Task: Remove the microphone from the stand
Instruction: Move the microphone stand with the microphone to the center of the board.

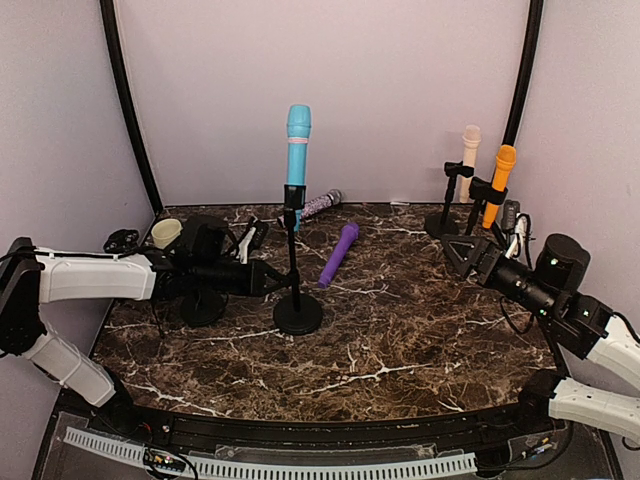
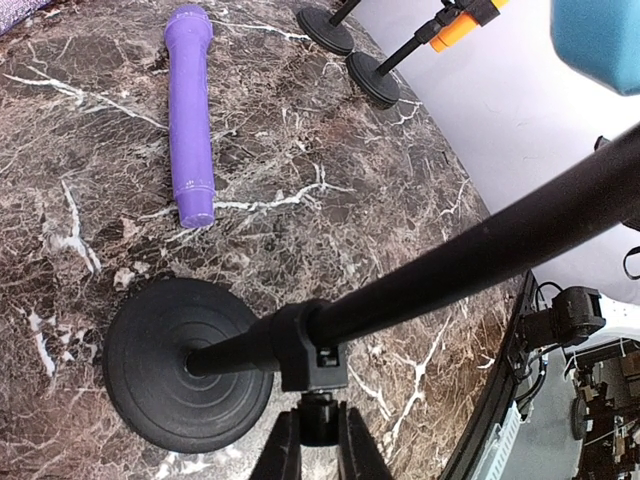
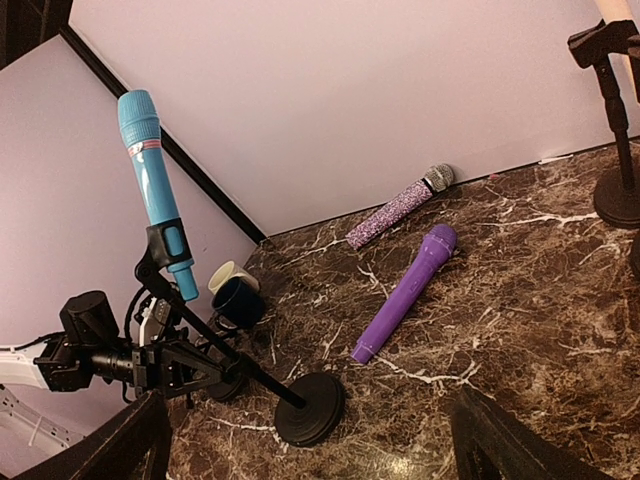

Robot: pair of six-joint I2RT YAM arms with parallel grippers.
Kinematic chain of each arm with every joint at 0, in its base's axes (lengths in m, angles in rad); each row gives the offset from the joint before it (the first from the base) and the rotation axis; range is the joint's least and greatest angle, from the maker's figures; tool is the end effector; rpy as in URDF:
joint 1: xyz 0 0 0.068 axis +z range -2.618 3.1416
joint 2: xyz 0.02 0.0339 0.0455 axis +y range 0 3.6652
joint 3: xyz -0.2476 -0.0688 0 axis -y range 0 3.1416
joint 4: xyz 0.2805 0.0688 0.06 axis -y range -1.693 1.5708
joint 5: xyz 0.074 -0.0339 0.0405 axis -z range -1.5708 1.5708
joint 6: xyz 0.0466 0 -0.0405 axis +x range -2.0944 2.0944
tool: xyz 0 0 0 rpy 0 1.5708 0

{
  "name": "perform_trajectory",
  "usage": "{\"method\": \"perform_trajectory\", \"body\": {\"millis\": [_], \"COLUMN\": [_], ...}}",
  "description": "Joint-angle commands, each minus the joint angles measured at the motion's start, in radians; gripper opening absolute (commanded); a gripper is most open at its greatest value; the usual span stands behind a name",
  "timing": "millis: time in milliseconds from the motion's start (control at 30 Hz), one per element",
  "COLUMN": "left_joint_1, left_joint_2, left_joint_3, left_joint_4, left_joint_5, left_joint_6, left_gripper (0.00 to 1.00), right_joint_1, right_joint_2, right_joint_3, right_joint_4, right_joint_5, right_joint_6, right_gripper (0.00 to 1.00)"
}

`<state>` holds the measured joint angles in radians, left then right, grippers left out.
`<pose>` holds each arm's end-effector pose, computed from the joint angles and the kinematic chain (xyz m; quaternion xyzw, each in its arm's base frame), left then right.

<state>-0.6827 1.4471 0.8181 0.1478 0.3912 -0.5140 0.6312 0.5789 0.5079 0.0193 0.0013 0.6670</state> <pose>0.2645 -0.2380 0.1885 0.1710 0.8275 -0.4237 0.3264 0.1754 0.1281 0.2827 0.0134 0.7250 0.4159 0.5488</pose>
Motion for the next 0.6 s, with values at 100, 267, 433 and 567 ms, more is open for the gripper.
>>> {"method": "perform_trajectory", "body": {"millis": [100, 267, 433, 567], "left_joint_1": [-0.006, -0.006, -0.006, -0.006], "left_joint_2": [-0.016, -0.064, -0.104, -0.151], "left_joint_3": [-0.007, 0.08, 0.152, 0.16], "left_joint_4": [-0.082, -0.152, -0.242, -0.254], "left_joint_5": [0.022, -0.006, -0.063, -0.078], "left_joint_6": [0.038, 0.126, 0.202, 0.241], "left_gripper": [0.19, 0.41, 0.53, 0.57], "right_joint_1": [0.007, 0.007, 0.007, 0.008], "right_joint_2": [-0.003, 0.004, 0.006, 0.022], "right_joint_3": [0.015, 0.02, 0.019, 0.018], "right_joint_4": [0.023, 0.024, 0.03, 0.055], "right_joint_5": [0.005, 0.003, 0.003, -0.042], "right_joint_6": [0.011, 0.012, 0.016, 0.011], "right_gripper": [0.98, 0.99, 0.98, 0.99]}}
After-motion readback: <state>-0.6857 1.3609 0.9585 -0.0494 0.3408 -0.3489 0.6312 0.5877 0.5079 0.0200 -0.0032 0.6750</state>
